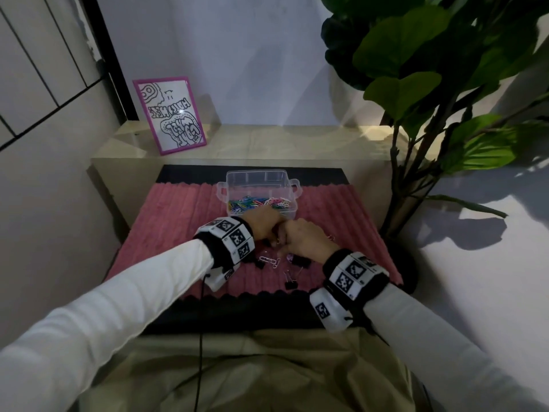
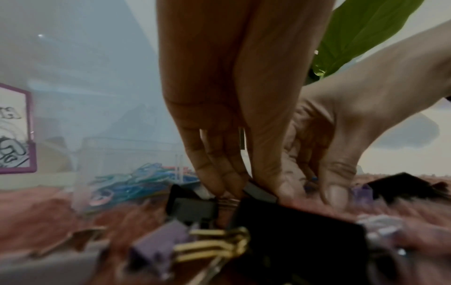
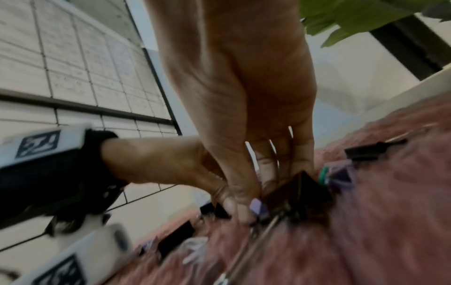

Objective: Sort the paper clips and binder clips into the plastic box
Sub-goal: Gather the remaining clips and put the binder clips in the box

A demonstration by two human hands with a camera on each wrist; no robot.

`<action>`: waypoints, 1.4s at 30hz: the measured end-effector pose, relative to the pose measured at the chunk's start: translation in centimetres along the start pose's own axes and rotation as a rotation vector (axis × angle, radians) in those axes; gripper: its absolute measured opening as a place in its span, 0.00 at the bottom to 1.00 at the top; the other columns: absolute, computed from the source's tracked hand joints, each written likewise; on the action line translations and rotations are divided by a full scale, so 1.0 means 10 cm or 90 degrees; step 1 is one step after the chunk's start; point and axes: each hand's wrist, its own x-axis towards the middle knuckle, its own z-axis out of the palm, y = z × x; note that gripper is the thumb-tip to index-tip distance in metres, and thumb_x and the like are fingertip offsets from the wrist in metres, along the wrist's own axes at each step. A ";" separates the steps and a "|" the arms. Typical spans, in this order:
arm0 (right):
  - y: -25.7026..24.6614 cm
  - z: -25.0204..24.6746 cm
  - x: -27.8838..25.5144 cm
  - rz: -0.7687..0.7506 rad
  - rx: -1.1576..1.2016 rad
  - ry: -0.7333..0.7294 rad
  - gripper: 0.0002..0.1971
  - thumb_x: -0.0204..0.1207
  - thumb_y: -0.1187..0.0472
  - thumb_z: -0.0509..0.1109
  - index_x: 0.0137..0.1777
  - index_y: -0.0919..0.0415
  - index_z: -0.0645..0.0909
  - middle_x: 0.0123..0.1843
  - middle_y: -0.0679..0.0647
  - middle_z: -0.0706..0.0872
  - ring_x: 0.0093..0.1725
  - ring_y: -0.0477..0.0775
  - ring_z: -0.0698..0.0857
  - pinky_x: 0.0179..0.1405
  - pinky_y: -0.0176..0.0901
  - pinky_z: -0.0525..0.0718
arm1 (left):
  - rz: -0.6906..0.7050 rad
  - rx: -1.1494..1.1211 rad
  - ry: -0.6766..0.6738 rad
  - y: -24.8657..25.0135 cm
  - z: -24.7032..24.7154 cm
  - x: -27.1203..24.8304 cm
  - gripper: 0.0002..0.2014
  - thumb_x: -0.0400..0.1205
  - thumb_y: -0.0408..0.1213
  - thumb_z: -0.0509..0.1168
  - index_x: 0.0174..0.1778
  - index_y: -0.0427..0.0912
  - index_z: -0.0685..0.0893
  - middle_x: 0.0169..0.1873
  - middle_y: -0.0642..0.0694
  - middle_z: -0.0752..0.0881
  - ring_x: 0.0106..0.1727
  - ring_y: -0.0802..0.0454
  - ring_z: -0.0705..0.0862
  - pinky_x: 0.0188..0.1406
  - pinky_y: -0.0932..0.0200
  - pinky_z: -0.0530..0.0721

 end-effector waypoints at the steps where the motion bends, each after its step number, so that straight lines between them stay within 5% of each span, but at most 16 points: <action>1: 0.02 -0.02 0.01 0.001 0.030 -0.003 0.12 0.65 0.59 0.78 0.47 0.60 0.84 0.50 0.58 0.88 0.51 0.61 0.86 0.47 0.47 0.82 | 0.000 -0.021 0.005 -0.02 0.00 -0.02 0.15 0.71 0.34 0.72 0.53 0.39 0.83 0.50 0.39 0.88 0.54 0.43 0.84 0.58 0.50 0.81; 5: 0.15 -0.12 -0.03 -0.007 0.173 -0.012 0.07 0.66 0.72 0.74 0.44 0.65 0.88 0.35 0.51 0.86 0.32 0.43 0.83 0.26 0.19 0.75 | 0.002 -0.116 0.034 -0.14 -0.01 -0.10 0.10 0.69 0.37 0.75 0.43 0.39 0.86 0.45 0.44 0.89 0.45 0.52 0.82 0.50 0.56 0.79; 7: 0.26 -0.17 -0.09 -0.008 0.282 0.009 0.06 0.66 0.74 0.74 0.43 0.69 0.87 0.35 0.57 0.88 0.28 0.41 0.82 0.27 0.25 0.77 | -0.002 -0.163 0.078 -0.20 -0.05 -0.15 0.10 0.69 0.38 0.74 0.42 0.38 0.86 0.41 0.46 0.88 0.44 0.55 0.80 0.45 0.63 0.74; 11: 0.46 -0.26 -0.20 -0.011 0.446 0.109 0.06 0.66 0.72 0.76 0.43 0.69 0.86 0.40 0.66 0.90 0.36 0.58 0.87 0.41 0.48 0.85 | -0.007 -0.254 0.126 -0.29 -0.16 -0.27 0.10 0.69 0.36 0.75 0.42 0.36 0.85 0.37 0.44 0.87 0.41 0.50 0.84 0.43 0.63 0.77; 14: 0.51 -0.29 -0.28 0.000 0.520 0.153 0.06 0.68 0.72 0.74 0.45 0.69 0.85 0.41 0.64 0.89 0.36 0.52 0.88 0.40 0.39 0.87 | 0.003 -0.280 0.107 -0.23 -0.19 -0.29 0.08 0.69 0.35 0.75 0.40 0.37 0.85 0.34 0.42 0.87 0.37 0.49 0.84 0.39 0.65 0.77; 18: 0.58 -0.26 -0.29 0.006 0.619 0.170 0.06 0.69 0.75 0.73 0.43 0.67 0.84 0.37 0.58 0.87 0.31 0.43 0.88 0.31 0.30 0.84 | 0.034 -0.248 0.015 0.00 -0.11 -0.23 0.09 0.68 0.36 0.75 0.41 0.37 0.86 0.34 0.53 0.85 0.35 0.63 0.80 0.39 0.75 0.74; 20: 0.63 -0.24 -0.30 0.001 0.592 0.183 0.06 0.68 0.75 0.74 0.43 0.66 0.84 0.37 0.55 0.87 0.31 0.40 0.87 0.32 0.27 0.83 | 0.074 -0.201 -0.037 0.13 -0.03 -0.18 0.09 0.68 0.36 0.75 0.41 0.36 0.87 0.34 0.55 0.84 0.36 0.64 0.78 0.39 0.74 0.72; 23: 0.73 -0.23 -0.31 0.000 0.509 0.191 0.06 0.66 0.74 0.75 0.41 0.66 0.86 0.36 0.52 0.87 0.31 0.35 0.85 0.32 0.24 0.81 | 0.109 -0.097 -0.077 0.27 0.10 -0.09 0.10 0.69 0.35 0.75 0.42 0.33 0.86 0.43 0.42 0.87 0.44 0.50 0.82 0.40 0.66 0.69; 25: 0.80 -0.22 -0.32 -0.006 0.390 0.195 0.04 0.66 0.71 0.76 0.38 0.63 0.86 0.34 0.48 0.87 0.31 0.31 0.83 0.34 0.19 0.78 | 0.114 -0.061 -0.075 0.30 0.15 -0.05 0.10 0.70 0.34 0.74 0.44 0.33 0.86 0.47 0.39 0.86 0.49 0.46 0.83 0.35 0.67 0.67; 28: 0.80 -0.19 -0.32 -0.030 0.268 0.217 0.02 0.66 0.69 0.75 0.37 0.63 0.86 0.32 0.44 0.85 0.31 0.26 0.81 0.34 0.18 0.74 | 0.103 -0.096 -0.065 0.26 0.14 -0.04 0.10 0.70 0.34 0.74 0.43 0.32 0.85 0.46 0.38 0.88 0.43 0.51 0.81 0.32 0.75 0.68; 33: 0.65 -0.14 -0.29 -0.186 0.135 0.072 0.09 0.69 0.69 0.74 0.48 0.62 0.87 0.48 0.55 0.88 0.46 0.45 0.82 0.44 0.30 0.75 | 0.067 -0.190 0.025 0.10 -0.07 -0.12 0.08 0.69 0.34 0.75 0.39 0.35 0.85 0.38 0.44 0.88 0.37 0.57 0.80 0.40 0.71 0.72; 37: 0.64 -0.13 -0.18 -0.218 -0.018 -0.070 0.14 0.68 0.65 0.75 0.55 0.58 0.84 0.56 0.52 0.83 0.53 0.44 0.75 0.49 0.30 0.69 | 0.027 -0.204 0.077 -0.12 -0.32 -0.26 0.06 0.68 0.35 0.75 0.36 0.41 0.84 0.31 0.55 0.83 0.36 0.60 0.81 0.42 0.65 0.75; 42: 0.61 -0.16 -0.19 -0.205 -0.010 -0.090 0.07 0.68 0.66 0.74 0.46 0.62 0.82 0.48 0.55 0.83 0.47 0.48 0.79 0.48 0.42 0.78 | -0.059 -0.247 0.156 -0.53 -0.63 -0.41 0.06 0.68 0.32 0.75 0.37 0.39 0.85 0.29 0.53 0.84 0.27 0.68 0.82 0.28 0.81 0.76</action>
